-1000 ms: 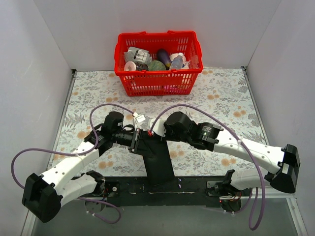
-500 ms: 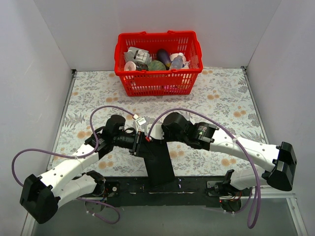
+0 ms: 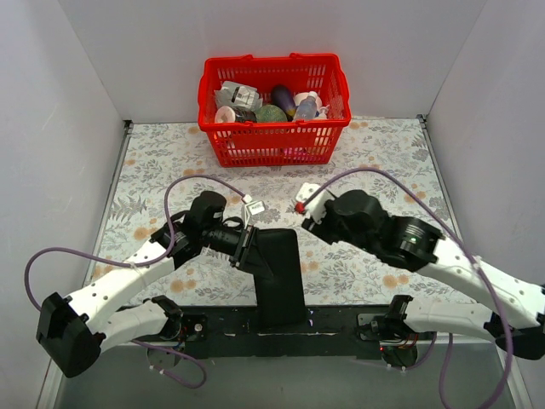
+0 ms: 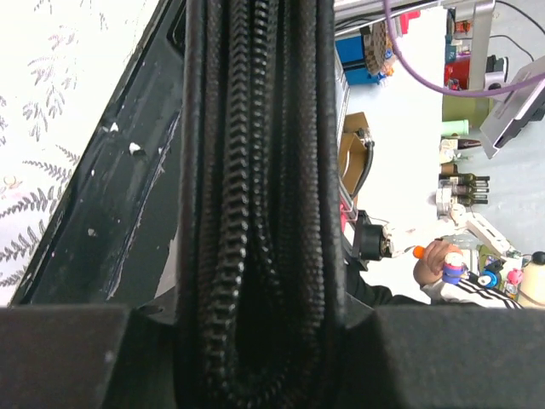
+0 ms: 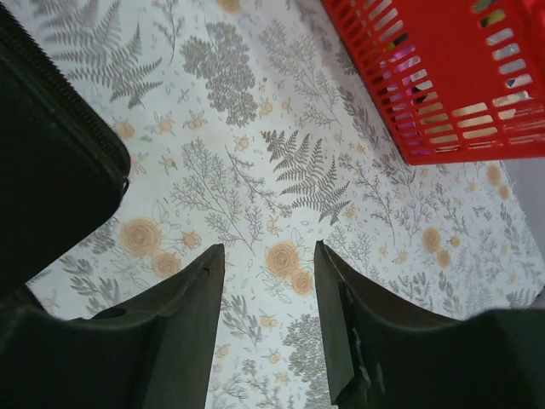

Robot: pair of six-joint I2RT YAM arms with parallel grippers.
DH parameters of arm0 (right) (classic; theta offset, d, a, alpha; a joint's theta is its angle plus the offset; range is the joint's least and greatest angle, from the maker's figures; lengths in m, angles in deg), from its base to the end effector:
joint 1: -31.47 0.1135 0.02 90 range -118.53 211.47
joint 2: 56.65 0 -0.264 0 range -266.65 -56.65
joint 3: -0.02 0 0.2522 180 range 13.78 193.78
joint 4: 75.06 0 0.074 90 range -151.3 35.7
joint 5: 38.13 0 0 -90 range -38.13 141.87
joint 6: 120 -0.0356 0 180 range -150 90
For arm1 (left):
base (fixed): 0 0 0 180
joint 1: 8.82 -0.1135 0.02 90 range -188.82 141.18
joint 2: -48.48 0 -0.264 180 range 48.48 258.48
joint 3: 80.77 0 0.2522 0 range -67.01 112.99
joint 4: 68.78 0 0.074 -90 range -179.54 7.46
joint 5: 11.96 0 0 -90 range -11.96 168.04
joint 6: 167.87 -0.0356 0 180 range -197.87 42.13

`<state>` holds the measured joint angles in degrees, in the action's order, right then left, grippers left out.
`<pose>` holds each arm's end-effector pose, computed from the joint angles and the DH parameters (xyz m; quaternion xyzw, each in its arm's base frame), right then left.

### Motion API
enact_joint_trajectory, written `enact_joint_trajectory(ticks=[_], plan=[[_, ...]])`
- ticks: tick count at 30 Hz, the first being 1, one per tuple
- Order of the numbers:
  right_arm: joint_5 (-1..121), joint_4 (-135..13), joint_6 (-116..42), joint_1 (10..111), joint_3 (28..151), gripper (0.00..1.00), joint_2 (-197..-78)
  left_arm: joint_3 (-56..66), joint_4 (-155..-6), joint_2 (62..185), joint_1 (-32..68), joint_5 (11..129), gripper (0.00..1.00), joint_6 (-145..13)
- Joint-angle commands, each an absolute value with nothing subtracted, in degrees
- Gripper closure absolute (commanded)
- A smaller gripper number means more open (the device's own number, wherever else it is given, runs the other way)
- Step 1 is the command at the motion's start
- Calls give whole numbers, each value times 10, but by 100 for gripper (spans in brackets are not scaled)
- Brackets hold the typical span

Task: Sort the hair-cutting tools
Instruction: Zip the hairdressing tool bag.

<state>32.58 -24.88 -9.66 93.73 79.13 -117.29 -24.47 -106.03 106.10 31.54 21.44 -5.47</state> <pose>0.1134 0.1904 0.3669 -0.5070 0.7007 0.0351 0.5007 0.1361 -0.1547 0.2723 0.0212 -0.8192 0.5546 0.1442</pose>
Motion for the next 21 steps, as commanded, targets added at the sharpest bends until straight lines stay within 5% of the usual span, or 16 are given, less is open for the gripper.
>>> enact_joint_trajectory(ticks=[1,10,21], plan=[[296,-226,-253,938,809,41,-1088,-181,-1032,1069,313,170,100,-60],[364,-154,-468,937,827,28,-1032,-127,-1018,1131,313,0,100,-126],[681,-388,-636,936,685,29,-888,-158,-941,1095,335,-84,100,-83]])
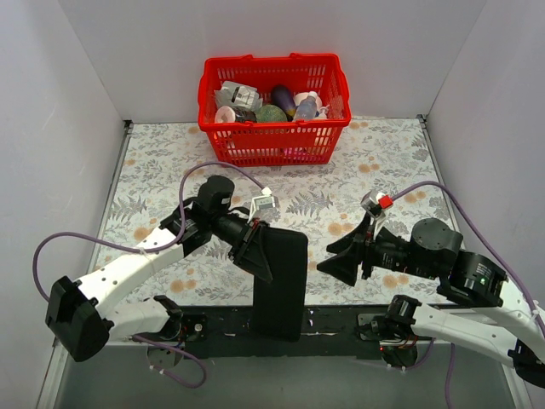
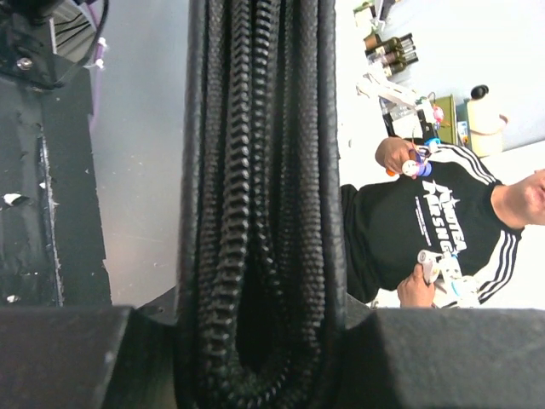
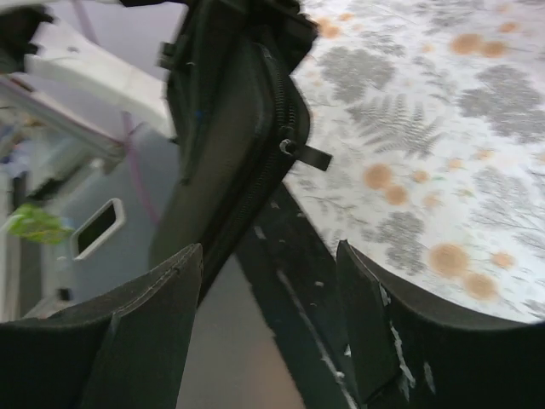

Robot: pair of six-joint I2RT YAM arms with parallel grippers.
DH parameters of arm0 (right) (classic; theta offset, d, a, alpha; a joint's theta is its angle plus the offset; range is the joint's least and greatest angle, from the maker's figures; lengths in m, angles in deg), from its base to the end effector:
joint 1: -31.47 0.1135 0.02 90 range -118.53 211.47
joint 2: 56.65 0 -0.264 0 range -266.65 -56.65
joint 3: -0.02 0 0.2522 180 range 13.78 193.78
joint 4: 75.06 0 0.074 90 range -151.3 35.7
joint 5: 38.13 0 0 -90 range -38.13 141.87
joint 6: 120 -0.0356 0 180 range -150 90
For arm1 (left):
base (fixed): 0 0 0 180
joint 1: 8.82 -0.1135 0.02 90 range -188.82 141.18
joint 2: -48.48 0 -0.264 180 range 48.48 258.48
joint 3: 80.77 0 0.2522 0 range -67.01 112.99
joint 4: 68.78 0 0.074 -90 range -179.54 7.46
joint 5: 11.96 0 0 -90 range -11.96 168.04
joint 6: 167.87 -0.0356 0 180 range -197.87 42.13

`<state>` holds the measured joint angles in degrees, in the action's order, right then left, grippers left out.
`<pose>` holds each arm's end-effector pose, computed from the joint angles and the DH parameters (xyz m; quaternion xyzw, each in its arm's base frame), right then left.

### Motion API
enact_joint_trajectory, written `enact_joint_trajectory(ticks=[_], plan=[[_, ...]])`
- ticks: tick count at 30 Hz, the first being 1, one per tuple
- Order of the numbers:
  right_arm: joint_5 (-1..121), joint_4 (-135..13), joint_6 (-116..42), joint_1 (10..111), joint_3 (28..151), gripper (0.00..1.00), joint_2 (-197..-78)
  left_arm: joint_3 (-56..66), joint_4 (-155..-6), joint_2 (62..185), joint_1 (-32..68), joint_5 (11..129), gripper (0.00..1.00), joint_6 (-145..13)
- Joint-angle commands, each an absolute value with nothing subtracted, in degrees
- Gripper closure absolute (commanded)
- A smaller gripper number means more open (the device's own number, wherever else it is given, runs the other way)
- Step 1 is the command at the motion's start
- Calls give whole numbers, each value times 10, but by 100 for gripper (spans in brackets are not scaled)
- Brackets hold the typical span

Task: Sort the hair-cutting tools
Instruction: Zip the hairdressing tool bag.

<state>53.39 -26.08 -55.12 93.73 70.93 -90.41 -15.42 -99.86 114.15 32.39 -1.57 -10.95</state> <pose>0.0498 0.0967 0.3900 -0.2551 0.7331 0.4429 0.4487 0.1515 -0.1792 0.3107 -0.1564 -0.7229 0.6320 0.2314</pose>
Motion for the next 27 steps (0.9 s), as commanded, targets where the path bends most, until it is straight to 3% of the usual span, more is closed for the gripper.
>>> enact_joint_trajectory(ticks=[1,8,17,27], plan=[[696,-418,-661,936,678,29,-887,-161,-934,1090,336,-85,100,-77],[719,-478,-715,936,639,32,-911,-173,-915,1062,342,-84,100,-57],[724,-527,-688,937,710,33,-1001,-177,-908,1055,345,-80,100,-54],[672,-376,-631,936,811,36,-983,-180,-906,1053,346,-66,100,-53]])
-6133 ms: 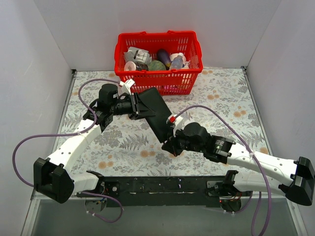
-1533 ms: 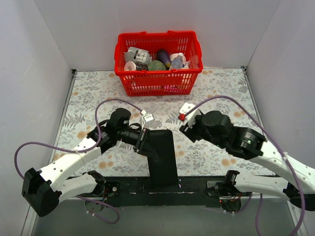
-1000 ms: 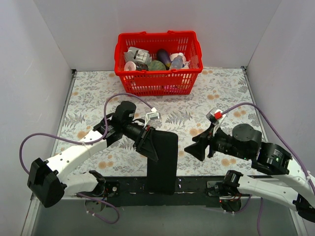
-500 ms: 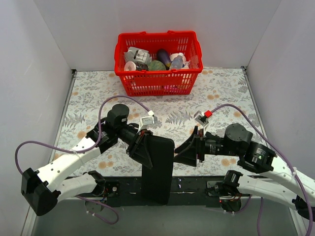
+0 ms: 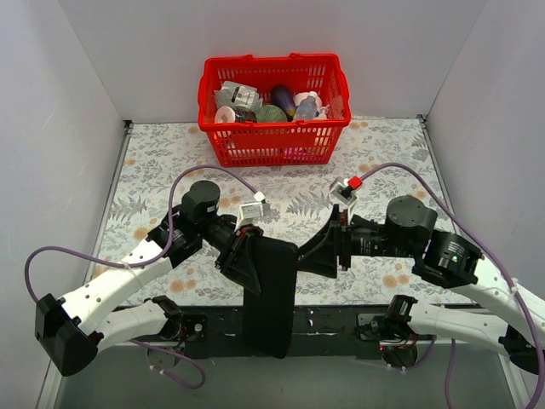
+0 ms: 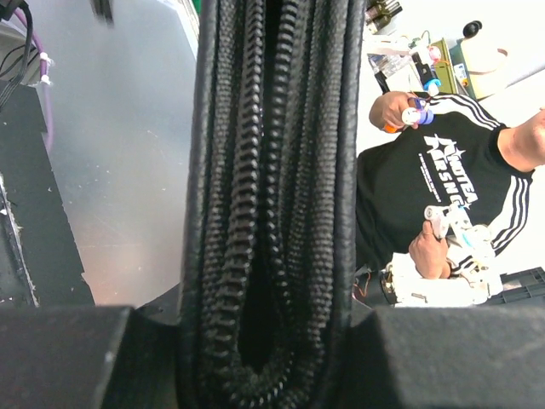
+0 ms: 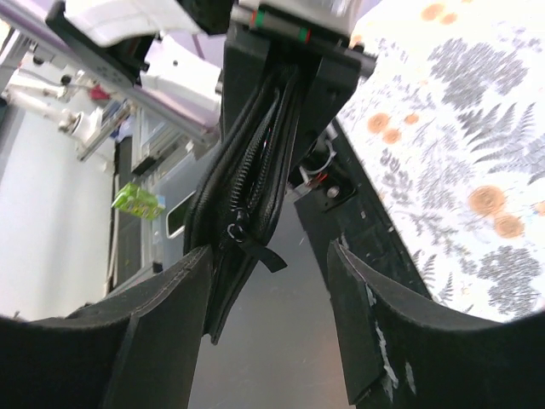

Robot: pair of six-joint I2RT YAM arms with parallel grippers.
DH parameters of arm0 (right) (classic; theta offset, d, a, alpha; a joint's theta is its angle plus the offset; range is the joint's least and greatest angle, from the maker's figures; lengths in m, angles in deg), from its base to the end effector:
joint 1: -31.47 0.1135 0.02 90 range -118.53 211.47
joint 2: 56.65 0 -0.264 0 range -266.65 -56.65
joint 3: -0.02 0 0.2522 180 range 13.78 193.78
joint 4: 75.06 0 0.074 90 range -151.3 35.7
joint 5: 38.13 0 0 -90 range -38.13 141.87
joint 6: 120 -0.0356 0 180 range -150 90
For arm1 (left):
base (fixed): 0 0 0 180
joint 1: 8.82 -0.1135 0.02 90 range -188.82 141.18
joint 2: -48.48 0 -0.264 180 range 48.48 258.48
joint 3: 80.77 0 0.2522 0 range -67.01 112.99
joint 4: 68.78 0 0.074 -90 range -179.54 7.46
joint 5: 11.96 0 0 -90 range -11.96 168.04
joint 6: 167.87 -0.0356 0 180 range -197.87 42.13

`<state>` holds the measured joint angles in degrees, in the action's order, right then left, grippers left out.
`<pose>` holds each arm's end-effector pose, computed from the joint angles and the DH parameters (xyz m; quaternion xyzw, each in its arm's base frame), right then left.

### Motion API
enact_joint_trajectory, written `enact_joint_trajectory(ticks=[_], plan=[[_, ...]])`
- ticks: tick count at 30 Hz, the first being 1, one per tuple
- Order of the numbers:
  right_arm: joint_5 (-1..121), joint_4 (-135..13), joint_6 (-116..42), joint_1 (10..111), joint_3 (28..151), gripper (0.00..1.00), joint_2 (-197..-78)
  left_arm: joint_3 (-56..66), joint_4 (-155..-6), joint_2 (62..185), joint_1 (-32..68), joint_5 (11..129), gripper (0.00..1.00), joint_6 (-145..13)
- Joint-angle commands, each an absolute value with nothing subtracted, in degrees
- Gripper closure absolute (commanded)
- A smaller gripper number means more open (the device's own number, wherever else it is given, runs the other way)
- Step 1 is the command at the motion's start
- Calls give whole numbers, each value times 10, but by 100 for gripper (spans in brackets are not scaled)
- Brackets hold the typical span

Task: Sort the hair-cutting tools
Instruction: Zip the hairdressing tool bag.

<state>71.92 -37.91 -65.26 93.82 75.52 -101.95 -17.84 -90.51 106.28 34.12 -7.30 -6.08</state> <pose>0.0629 0.1464 0.4150 -0.2849 0.6897 0.5771 0.3319 0.1253 -0.1651 0.3375 -0.2454 -0.6718 0.6631 0.2207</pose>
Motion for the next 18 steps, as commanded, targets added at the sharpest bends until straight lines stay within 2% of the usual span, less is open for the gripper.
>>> enact_joint_trajectory(ticks=[1,8,12,18], plan=[[669,-360,-631,936,811,36,-977,-181,-906,1054,346,-67,100,-52],[682,-391,-657,937,765,35,-952,-177,-907,1061,346,-63,100,-52],[702,-428,-660,936,746,25,-974,-174,-907,1060,346,-62,100,-47],[680,-427,-643,937,751,18,-1004,-175,-906,1059,346,-60,100,-47]])
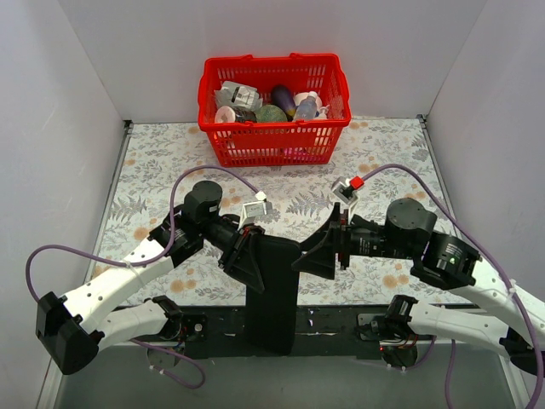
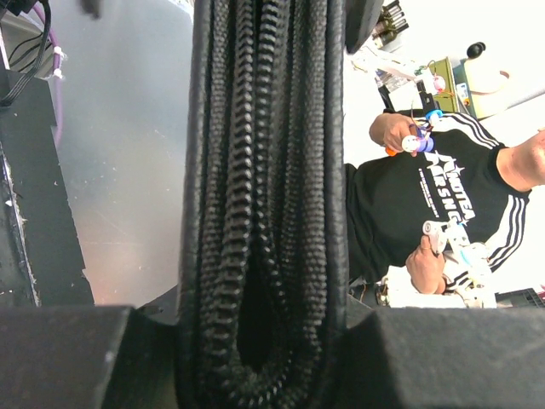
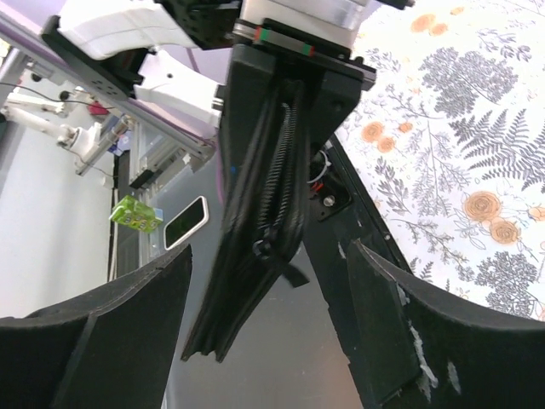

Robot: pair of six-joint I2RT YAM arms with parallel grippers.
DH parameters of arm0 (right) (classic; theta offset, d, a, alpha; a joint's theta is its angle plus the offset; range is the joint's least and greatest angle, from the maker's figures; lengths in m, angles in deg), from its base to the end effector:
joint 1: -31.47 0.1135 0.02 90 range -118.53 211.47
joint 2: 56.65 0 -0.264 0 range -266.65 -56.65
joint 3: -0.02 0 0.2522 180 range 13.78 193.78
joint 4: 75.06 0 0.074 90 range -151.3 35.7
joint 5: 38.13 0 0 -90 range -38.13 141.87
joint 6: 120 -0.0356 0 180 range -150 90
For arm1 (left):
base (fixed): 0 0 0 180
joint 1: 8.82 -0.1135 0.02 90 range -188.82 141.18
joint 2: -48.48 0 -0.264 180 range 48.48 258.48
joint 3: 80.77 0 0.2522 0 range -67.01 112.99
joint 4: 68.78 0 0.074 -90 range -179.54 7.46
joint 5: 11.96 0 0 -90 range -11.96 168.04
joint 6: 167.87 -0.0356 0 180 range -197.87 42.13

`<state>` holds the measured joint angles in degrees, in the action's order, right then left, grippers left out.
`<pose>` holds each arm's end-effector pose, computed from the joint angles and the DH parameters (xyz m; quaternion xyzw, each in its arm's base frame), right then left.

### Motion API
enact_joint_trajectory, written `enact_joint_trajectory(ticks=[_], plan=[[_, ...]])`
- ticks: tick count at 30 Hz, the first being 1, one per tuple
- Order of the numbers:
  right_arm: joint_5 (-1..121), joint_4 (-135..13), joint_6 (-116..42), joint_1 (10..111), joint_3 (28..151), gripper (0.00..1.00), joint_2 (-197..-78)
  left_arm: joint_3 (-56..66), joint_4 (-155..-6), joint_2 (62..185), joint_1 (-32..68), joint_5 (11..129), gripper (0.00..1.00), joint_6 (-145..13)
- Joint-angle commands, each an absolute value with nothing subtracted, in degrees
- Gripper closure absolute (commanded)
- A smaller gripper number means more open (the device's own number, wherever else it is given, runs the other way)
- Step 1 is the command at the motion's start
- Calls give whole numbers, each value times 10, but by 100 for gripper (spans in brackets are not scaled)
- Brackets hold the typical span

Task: Sort the hair-cutting tools
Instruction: Zip the hairdressing tool bag.

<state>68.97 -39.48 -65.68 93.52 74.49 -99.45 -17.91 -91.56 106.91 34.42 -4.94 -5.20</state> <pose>0.0605 0.1363 0.4179 -0.2636 0.6805 0.5798 0.3622 0.1270 -0.1680 0.3332 -0.2208 -0.6859 0.6566 0.2227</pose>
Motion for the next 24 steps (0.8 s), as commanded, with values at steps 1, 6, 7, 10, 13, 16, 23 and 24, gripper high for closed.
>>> enact_joint_trajectory(ticks=[1,6,7,10,13,16,23,24], plan=[[678,-426,-641,936,753,17,-1006,-175,-907,1059,346,-60,100,-47],[679,-439,-637,937,754,16,-1014,-177,-907,1058,346,-59,100,-47],[683,-442,-637,937,754,16,-1016,-177,-907,1059,346,-58,100,-47],[694,-456,-641,936,750,19,-1027,-178,-906,1063,346,-57,100,-47],[715,-484,-648,937,747,21,-1041,-179,-907,1069,346,-54,100,-50],[729,-495,-651,938,748,29,-1057,-177,-906,1074,346,-48,100,-50],[745,-516,-653,937,741,99,-1074,-156,-907,1088,346,-28,100,-50],[731,-509,-654,938,740,99,-1071,-150,-906,1088,346,-9,100,-46]])
